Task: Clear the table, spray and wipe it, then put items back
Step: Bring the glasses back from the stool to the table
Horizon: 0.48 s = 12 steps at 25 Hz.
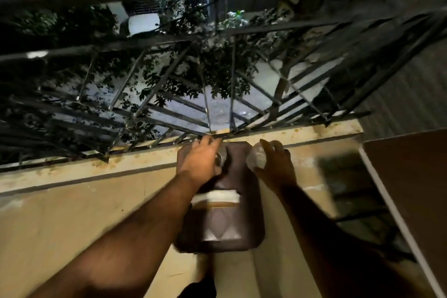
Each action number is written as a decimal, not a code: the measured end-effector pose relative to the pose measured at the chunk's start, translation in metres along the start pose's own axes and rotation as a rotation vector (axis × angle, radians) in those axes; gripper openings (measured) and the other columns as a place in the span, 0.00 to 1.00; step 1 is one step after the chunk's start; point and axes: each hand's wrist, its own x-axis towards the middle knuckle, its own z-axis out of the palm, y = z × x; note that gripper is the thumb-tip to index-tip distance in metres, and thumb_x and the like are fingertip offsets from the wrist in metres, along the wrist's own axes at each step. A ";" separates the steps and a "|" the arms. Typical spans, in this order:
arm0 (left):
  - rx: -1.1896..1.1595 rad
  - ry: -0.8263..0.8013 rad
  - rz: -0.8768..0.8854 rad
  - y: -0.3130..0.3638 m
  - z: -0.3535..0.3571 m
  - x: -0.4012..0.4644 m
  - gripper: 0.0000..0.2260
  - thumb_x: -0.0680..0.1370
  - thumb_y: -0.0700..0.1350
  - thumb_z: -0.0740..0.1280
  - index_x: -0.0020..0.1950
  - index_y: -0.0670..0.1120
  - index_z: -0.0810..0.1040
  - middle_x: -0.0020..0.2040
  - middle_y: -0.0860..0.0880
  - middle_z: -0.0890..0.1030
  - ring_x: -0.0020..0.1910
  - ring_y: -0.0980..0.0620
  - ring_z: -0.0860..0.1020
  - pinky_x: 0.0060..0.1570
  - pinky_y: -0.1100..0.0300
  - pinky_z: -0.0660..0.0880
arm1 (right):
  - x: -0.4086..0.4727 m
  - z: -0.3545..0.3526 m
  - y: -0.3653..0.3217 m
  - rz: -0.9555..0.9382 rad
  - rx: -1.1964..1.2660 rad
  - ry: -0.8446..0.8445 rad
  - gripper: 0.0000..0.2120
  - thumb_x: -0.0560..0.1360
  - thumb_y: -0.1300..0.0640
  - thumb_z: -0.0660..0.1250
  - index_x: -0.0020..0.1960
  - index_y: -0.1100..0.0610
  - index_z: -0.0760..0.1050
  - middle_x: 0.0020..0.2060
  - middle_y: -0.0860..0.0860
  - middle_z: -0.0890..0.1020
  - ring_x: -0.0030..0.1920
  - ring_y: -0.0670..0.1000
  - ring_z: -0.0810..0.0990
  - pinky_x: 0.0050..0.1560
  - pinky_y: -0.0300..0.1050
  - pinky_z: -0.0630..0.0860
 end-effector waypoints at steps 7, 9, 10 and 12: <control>0.045 0.004 0.293 0.231 -0.053 -0.057 0.39 0.67 0.52 0.75 0.75 0.51 0.62 0.68 0.44 0.67 0.63 0.39 0.68 0.60 0.46 0.72 | -0.117 -0.203 0.116 0.167 0.026 0.166 0.34 0.68 0.42 0.70 0.72 0.49 0.66 0.64 0.54 0.70 0.62 0.58 0.69 0.61 0.51 0.70; 0.046 0.002 0.390 0.310 -0.047 -0.069 0.39 0.67 0.55 0.74 0.75 0.52 0.63 0.68 0.45 0.67 0.63 0.39 0.69 0.60 0.47 0.72 | -0.159 -0.250 0.169 0.239 0.011 0.244 0.34 0.68 0.44 0.70 0.72 0.48 0.66 0.65 0.54 0.70 0.62 0.58 0.69 0.61 0.52 0.71; 0.047 0.006 0.446 0.352 -0.042 -0.075 0.39 0.67 0.55 0.74 0.75 0.52 0.63 0.67 0.45 0.68 0.63 0.40 0.70 0.61 0.48 0.71 | -0.181 -0.271 0.198 0.278 0.003 0.286 0.35 0.68 0.44 0.70 0.72 0.48 0.66 0.64 0.54 0.71 0.62 0.58 0.70 0.62 0.51 0.71; 0.042 -0.023 0.542 0.427 -0.032 -0.085 0.40 0.66 0.54 0.75 0.75 0.53 0.63 0.67 0.45 0.68 0.64 0.40 0.70 0.63 0.50 0.70 | -0.220 -0.304 0.245 0.368 -0.002 0.335 0.36 0.67 0.44 0.71 0.73 0.47 0.64 0.65 0.53 0.70 0.63 0.57 0.69 0.63 0.50 0.71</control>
